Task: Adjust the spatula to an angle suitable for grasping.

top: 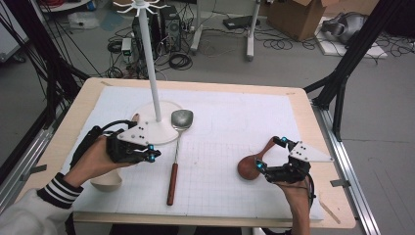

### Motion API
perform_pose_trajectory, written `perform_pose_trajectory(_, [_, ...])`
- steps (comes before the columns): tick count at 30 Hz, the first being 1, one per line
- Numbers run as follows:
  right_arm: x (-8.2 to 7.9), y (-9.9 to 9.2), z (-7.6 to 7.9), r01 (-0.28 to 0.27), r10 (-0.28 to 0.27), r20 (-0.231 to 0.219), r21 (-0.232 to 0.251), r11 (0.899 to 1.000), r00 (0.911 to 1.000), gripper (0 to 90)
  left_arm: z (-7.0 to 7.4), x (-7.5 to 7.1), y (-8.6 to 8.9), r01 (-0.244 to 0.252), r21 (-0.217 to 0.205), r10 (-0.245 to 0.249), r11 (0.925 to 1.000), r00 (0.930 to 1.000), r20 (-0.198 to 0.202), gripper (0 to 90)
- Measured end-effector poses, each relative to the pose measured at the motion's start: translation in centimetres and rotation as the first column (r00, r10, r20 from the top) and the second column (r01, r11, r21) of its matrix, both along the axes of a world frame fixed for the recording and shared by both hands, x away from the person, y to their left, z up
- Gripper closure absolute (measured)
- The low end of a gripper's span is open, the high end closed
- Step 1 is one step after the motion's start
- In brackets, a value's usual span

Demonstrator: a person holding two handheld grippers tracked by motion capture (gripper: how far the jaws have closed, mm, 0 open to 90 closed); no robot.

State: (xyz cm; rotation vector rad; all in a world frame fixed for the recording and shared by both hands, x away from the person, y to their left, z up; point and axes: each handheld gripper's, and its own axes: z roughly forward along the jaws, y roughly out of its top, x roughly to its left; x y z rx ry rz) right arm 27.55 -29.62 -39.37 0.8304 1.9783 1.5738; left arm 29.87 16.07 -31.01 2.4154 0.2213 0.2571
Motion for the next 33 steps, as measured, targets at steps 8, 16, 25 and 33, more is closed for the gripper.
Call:
perform_pose_trajectory(8, [0.0,0.0,0.0,0.001,-0.001,0.003,-0.002,1.000,1.0000,0.5,0.1,0.2,-1.8,0.069,0.111,-0.066,0.9914,0.9975,-0.026,89.8])
perform_pose_trajectory(16, [0.1,0.0,-0.1,0.001,-0.001,-0.002,-0.012,1.000,1.0000,0.5,-0.1,0.3,-4.3,0.138,0.211,-0.129,0.9677,0.9902,-0.052,89.8])
perform_pose_trajectory(25, [0.1,0.1,-0.1,-0.002,0.002,-0.007,-0.011,1.000,1.0000,0.5,-1.7,0.1,-7.2,0.203,0.328,-0.186,0.9225,0.9789,-0.085,89.7])
perform_pose_trajectory(33, [0.1,0.0,-0.1,0.000,0.000,-0.004,-0.008,1.000,1.0000,0.5,-3.3,-0.5,-9.0,0.239,0.396,-0.213,0.8867,0.9709,-0.110,89.7])
